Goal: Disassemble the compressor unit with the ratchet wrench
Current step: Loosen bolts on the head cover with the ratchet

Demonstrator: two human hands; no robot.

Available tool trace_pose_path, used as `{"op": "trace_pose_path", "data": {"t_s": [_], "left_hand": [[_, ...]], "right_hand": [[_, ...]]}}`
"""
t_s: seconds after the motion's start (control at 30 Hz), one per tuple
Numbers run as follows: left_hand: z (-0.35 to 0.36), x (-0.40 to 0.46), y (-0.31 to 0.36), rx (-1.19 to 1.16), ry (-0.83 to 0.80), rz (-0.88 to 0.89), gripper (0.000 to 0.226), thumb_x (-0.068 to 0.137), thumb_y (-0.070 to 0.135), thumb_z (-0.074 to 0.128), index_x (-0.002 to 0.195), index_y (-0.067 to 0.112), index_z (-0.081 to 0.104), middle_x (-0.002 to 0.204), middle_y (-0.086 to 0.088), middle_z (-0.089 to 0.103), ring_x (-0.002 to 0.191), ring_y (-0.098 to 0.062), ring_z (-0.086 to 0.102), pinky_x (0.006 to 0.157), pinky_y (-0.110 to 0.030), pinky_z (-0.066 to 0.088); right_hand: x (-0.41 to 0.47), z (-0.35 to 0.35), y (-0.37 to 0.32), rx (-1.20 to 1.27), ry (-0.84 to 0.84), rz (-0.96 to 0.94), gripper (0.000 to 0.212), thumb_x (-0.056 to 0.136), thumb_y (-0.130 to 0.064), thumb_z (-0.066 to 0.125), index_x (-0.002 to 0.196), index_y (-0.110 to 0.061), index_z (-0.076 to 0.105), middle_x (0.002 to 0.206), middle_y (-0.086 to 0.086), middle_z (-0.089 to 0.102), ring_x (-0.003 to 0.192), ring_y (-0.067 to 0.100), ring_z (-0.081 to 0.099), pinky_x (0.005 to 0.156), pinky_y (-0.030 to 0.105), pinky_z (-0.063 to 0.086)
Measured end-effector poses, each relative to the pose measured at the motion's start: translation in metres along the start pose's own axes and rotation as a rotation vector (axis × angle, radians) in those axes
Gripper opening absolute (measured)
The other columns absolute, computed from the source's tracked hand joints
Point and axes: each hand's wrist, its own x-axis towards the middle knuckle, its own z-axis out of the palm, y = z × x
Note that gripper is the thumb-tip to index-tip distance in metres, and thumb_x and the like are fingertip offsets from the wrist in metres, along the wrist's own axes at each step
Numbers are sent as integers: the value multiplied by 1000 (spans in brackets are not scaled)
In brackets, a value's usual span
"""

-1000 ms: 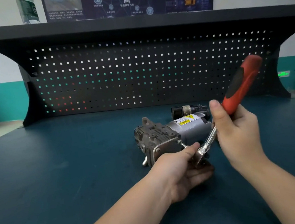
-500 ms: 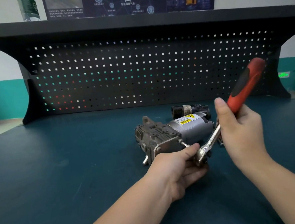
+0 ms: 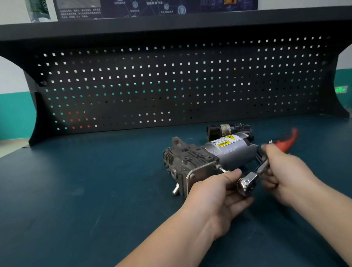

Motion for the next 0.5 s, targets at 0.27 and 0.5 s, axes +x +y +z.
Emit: {"op": "trace_pose_path", "data": {"t_s": [0.27,0.5], "left_hand": [[-2,-2,1,11,-17,-2,9,84,9,68,79,3,64,74,-11,64,67,-23,64,58,-31,59],[0,0,2,1,-41,-10,10,85,11,66,88,1,63,72,-12,68,64,-20,66,58,-30,59]], "right_hand": [[-29,5,-15,-197,-39,-750,42,79,-60,56,59,-24,47,47,-8,38,48,12,37,46,27,34],[2,-3,0,-36,-22,67,33,91,-33,54,65,-16,41,33,-5,32,24,7,22,32,14,20]]}}
